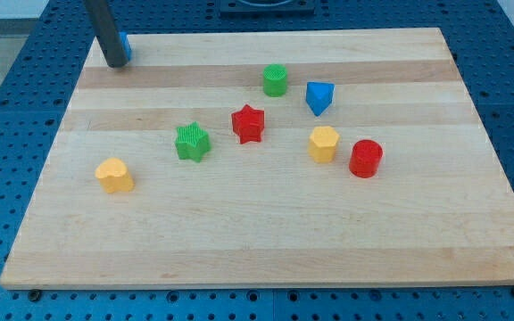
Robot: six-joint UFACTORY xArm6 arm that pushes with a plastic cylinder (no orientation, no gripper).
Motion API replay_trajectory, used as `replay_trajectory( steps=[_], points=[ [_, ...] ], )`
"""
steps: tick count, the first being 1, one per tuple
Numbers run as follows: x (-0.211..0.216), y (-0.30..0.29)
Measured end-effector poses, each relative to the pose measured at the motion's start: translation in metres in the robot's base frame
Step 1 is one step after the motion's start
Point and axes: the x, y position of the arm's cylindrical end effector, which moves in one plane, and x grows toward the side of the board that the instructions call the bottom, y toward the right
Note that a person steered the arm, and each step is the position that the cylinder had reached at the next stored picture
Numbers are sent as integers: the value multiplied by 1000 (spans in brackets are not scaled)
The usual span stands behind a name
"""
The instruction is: Place the arm in between the green star and yellow heart
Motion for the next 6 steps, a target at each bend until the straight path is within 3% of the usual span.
replay_trajectory(
  steps=[1,2,4,6],
  points=[
    [22,11],
    [71,16],
    [121,69],
    [177,75]
  ],
)
